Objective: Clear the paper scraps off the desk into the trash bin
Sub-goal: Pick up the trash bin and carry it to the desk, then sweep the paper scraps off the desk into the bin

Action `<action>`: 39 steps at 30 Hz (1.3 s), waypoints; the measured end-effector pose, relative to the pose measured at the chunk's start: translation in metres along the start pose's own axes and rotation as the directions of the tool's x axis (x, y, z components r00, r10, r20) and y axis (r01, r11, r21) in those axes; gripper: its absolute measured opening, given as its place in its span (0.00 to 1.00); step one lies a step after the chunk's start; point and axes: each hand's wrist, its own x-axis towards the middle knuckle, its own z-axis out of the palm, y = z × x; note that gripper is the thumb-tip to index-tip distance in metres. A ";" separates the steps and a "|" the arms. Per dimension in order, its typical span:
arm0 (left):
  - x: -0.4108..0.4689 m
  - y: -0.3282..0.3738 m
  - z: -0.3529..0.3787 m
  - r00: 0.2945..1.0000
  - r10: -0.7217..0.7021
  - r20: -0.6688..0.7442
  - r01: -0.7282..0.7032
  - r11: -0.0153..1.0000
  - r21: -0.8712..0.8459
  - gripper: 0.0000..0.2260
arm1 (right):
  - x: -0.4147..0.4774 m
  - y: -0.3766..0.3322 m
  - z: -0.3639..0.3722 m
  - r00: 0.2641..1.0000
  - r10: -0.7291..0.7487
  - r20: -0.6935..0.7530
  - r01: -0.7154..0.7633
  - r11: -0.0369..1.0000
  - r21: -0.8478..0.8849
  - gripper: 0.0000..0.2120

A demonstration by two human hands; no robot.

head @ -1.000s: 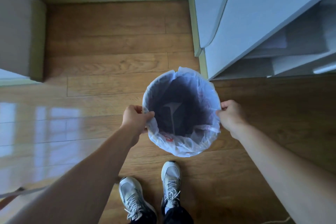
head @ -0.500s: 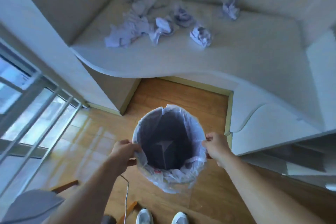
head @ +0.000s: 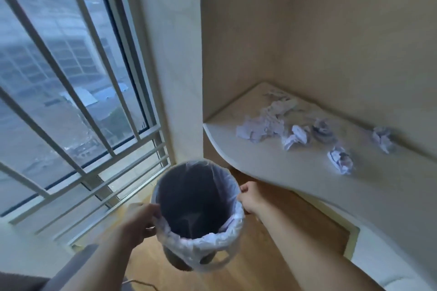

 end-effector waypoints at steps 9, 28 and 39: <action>0.048 0.020 -0.035 0.997 -0.059 -0.040 0.058 0.998 -0.039 0.06 | 0.072 -0.050 0.043 0.997 -0.042 0.062 0.051 0.986 -0.156 0.04; 0.088 0.017 0.036 0.957 -0.202 -0.210 0.196 0.979 -0.050 0.07 | 0.252 -0.112 -0.134 0.852 -0.516 0.092 0.448 0.625 -0.639 0.33; 0.131 0.048 0.109 0.955 -0.176 -0.240 0.173 0.984 -0.031 0.08 | 0.374 -0.085 -0.197 0.984 -0.101 0.147 0.176 0.675 -0.716 0.67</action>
